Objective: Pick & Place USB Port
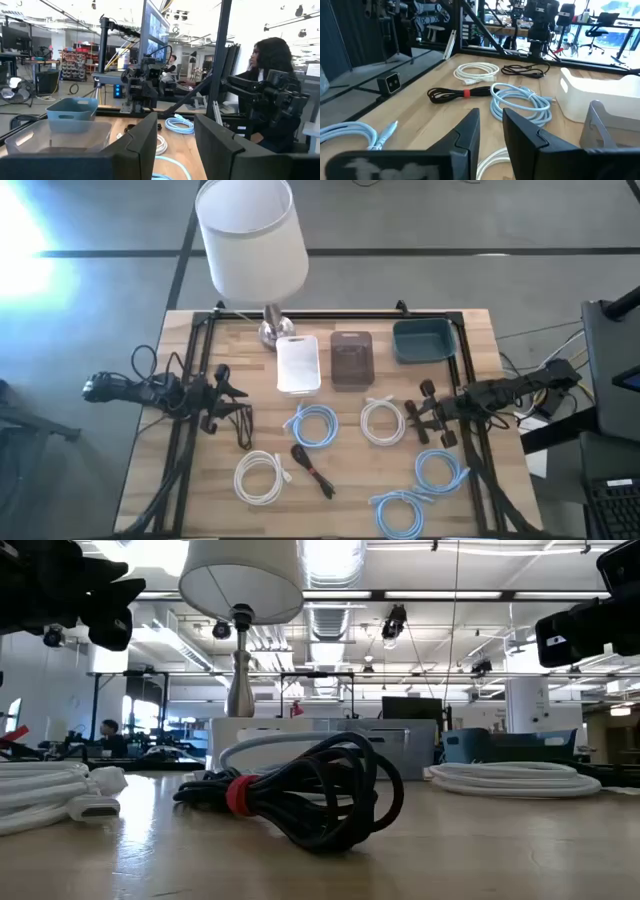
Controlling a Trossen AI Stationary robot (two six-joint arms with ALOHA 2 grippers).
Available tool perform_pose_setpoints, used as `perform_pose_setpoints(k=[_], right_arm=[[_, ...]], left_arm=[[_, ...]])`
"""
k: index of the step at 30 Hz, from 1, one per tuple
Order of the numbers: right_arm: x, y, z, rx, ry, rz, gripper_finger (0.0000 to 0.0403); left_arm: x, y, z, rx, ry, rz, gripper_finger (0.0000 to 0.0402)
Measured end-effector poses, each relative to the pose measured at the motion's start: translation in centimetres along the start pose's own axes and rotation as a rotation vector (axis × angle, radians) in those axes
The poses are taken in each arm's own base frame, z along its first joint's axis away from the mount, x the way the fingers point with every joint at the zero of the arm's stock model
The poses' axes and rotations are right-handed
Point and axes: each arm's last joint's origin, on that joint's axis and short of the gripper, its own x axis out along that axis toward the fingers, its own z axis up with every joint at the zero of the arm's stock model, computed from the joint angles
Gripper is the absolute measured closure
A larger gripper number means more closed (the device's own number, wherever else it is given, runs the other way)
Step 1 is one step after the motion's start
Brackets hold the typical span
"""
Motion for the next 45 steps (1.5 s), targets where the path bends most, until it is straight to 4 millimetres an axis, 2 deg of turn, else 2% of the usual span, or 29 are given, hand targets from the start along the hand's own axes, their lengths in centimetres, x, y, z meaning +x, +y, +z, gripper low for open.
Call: perform_pose_setpoints(k=[8,21,37,45], right_arm=[[0.00,0.00,0.00,0.000,0.001,0.000,0.0314],[0.00,0.00,0.00,0.000,0.000,0.000,0.0335],[0.00,0.00,0.00,0.000,0.000,0.000,0.0314],[0.00,0.00,0.00,0.000,0.000,0.000,0.0323]], left_arm=[[0.00,0.00,0.00,0.000,0.000,0.000,0.0268],[0.00,0.00,0.00,0.000,0.000,0.000,0.0268],[0.00,0.00,0.00,0.000,0.000,0.000,0.0268],[0.00,0.00,0.00,0.000,0.000,0.000,0.0268]])
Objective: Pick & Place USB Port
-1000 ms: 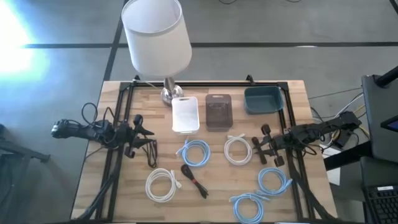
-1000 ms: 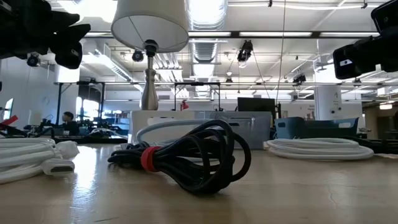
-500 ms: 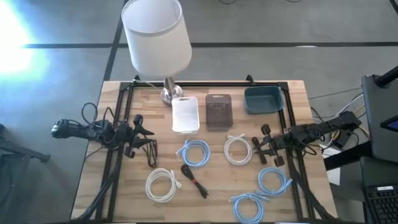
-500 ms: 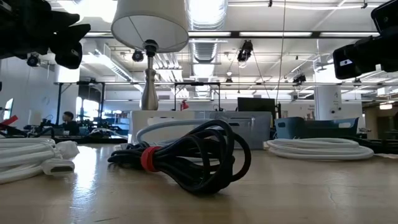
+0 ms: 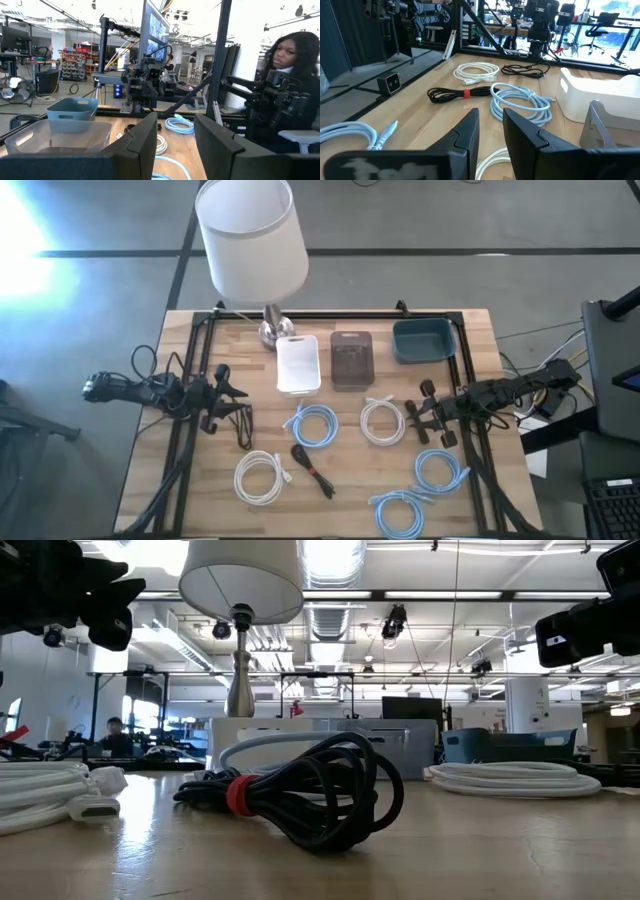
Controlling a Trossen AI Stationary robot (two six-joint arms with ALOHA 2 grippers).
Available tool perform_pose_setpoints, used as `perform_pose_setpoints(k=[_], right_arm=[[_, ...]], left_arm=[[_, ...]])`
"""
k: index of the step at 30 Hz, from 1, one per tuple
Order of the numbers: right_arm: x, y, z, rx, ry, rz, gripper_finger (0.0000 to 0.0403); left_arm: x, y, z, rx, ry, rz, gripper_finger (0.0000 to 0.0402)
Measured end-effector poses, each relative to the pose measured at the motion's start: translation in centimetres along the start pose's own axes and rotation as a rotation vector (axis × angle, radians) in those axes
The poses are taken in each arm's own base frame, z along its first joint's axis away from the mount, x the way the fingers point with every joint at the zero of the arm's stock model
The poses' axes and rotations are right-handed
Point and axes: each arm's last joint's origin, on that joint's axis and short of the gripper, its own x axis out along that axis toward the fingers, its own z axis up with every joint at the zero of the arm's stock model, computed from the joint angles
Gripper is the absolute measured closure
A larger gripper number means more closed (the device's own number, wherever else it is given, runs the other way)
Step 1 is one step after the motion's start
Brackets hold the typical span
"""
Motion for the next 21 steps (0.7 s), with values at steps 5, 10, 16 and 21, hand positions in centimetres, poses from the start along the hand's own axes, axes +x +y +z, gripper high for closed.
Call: perform_pose_setpoints(k=[5,10,16,21], right_arm=[[0.00,0.00,0.01,0.000,-0.001,0.000,0.0333],[0.00,0.00,0.01,0.000,-0.001,0.000,0.0333],[-0.01,0.00,0.01,0.000,-0.001,0.000,0.0323],[0.00,0.00,0.01,0.000,-0.001,0.000,0.0316]], left_arm=[[0.00,0.00,0.00,0.000,0.000,-0.001,0.0268],[0.00,0.00,0.00,0.000,0.000,0.000,0.0268],[0.00,0.00,0.00,0.000,0.000,0.000,0.0268],[0.00,0.00,0.00,0.000,0.000,0.000,0.0268]])
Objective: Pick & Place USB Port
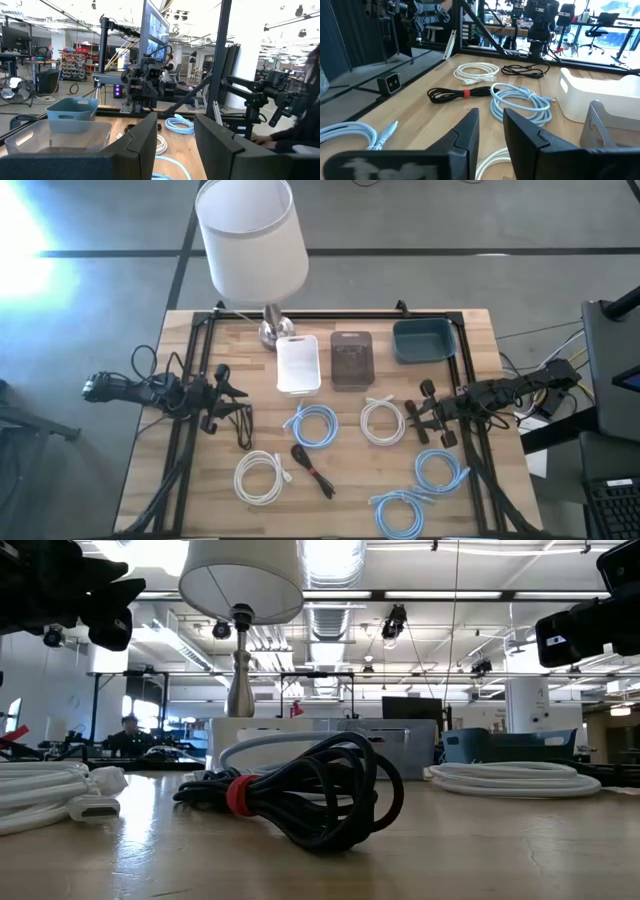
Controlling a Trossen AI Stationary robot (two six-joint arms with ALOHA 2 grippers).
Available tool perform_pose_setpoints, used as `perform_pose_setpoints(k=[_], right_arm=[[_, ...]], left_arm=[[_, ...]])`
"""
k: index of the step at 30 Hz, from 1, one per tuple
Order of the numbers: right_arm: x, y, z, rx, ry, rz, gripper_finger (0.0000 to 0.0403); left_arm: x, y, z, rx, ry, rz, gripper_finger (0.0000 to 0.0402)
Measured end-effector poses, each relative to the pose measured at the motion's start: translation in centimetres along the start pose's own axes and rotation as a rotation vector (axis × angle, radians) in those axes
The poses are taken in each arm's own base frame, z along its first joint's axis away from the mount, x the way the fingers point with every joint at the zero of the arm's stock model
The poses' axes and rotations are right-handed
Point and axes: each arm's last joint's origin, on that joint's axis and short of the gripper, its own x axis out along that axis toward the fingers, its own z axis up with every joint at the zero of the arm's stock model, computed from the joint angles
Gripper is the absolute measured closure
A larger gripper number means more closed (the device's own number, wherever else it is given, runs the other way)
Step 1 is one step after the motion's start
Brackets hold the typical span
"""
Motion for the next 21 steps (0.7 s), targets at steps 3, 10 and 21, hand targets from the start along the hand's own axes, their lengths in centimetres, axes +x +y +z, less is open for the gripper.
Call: perform_pose_setpoints(k=[3,10,21], right_arm=[[0.00,0.00,0.00,0.000,0.000,0.000,0.0314],[0.00,0.00,0.00,0.000,0.000,0.000,0.0321],[0.01,0.00,-0.01,0.000,0.001,0.000,0.0333]], left_arm=[[0.00,0.00,0.00,0.000,0.000,0.000,0.0268],[0.00,0.00,0.00,0.000,0.000,0.000,0.0268],[0.00,0.00,0.00,0.000,0.000,0.000,0.0268]])
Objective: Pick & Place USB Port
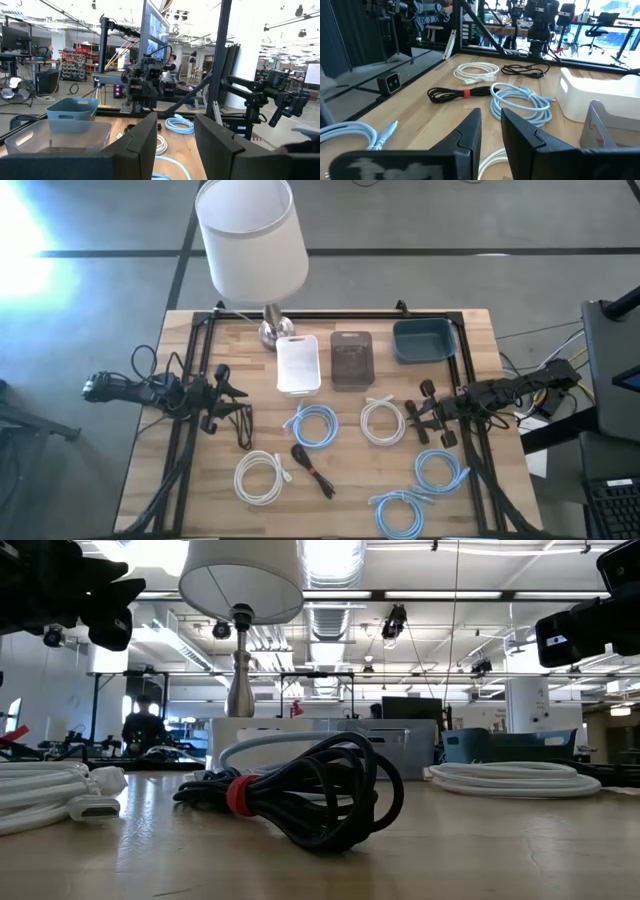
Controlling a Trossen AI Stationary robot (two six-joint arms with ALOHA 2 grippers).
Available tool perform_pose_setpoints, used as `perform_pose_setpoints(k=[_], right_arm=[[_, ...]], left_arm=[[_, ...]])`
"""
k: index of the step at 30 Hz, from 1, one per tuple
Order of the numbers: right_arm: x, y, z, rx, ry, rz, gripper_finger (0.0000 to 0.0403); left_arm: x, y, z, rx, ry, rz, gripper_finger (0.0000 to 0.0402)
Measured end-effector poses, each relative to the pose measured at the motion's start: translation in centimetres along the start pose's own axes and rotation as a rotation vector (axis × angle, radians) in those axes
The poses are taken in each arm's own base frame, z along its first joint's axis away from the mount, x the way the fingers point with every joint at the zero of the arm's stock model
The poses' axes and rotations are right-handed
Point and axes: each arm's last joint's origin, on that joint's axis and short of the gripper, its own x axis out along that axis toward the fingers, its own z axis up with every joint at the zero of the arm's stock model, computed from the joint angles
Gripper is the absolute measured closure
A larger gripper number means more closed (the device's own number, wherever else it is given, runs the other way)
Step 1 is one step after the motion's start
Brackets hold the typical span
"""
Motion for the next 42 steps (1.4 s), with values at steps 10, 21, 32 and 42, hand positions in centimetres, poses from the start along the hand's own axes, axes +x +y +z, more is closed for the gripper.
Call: perform_pose_setpoints(k=[10,21,32,42], right_arm=[[0.0,0.0,0.0,0.000,0.000,0.000,0.0317],[0.0,0.0,0.0,0.101,-0.005,-0.001,0.0323],[0.0,0.0,1.0,0.073,-0.099,0.002,0.0333],[-0.6,-0.1,3.5,0.070,-0.366,-0.017,0.0325]], left_arm=[[0.0,0.0,0.0,0.000,0.000,-0.001,0.0268],[0.0,0.0,0.0,0.000,0.000,-0.001,0.0268],[0.0,0.0,0.0,0.006,-0.005,0.012,0.0268],[0.0,0.0,0.4,-0.007,-0.046,0.009,0.0268]])
